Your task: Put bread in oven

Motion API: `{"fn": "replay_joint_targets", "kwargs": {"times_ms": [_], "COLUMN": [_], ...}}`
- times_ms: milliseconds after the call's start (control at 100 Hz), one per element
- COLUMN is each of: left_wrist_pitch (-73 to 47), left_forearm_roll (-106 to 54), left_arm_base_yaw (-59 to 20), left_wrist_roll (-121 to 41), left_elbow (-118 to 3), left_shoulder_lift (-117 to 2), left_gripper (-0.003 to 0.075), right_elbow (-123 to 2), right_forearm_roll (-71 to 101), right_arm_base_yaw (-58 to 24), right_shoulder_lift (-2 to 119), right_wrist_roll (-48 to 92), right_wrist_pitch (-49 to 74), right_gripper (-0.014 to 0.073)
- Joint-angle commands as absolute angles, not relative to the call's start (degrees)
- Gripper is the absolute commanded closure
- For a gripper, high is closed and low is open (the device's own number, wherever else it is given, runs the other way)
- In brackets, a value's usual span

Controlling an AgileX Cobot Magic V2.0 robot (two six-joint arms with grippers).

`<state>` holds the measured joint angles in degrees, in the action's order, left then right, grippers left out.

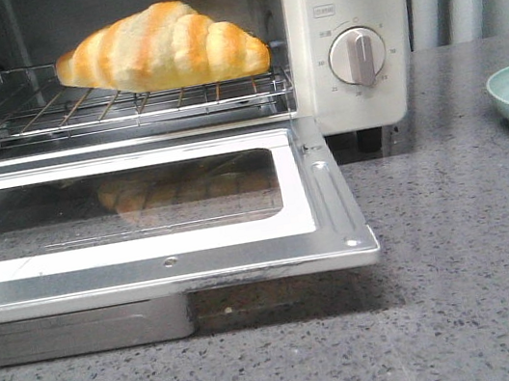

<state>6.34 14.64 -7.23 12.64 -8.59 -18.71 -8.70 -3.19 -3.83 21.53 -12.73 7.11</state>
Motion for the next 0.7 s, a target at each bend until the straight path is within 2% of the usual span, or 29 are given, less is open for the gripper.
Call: {"fn": "replay_joint_targets", "kwargs": {"times_ms": [0, 290, 510, 690], "left_wrist_pitch": [10.71, 10.71, 10.71, 10.71], "left_forearm_roll": [14.22, 14.22, 14.22, 14.22], "left_arm_base_yaw": [-7.08, -7.08, -7.08, -7.08], "left_wrist_roll": [13.13, 13.13, 13.13, 13.13], "left_elbow": [-10.1, -10.1, -10.1, -10.1], "left_shoulder_lift": [-19.18, -19.18, -19.18, -19.18], "left_gripper": [0.0741, 0.0741, 0.0741, 0.0741], "right_elbow": [-7.11, -1.84, -0.06, -0.06], "right_forearm_roll": [-2.89, -2.43, -4.67, -7.84], "right_arm_base_yaw": [-2.29, 4.28, 4.8, 4.8], "right_shoulder_lift": [19.24, 6.69, -0.72, -1.69], "right_wrist_roll": [-9.35, -8.34, -8.34, -8.34], "right_wrist_pitch": [-5.33, -7.09, -5.08, 0.41], "right_gripper": [0.067, 0.067, 0.067, 0.067]}}
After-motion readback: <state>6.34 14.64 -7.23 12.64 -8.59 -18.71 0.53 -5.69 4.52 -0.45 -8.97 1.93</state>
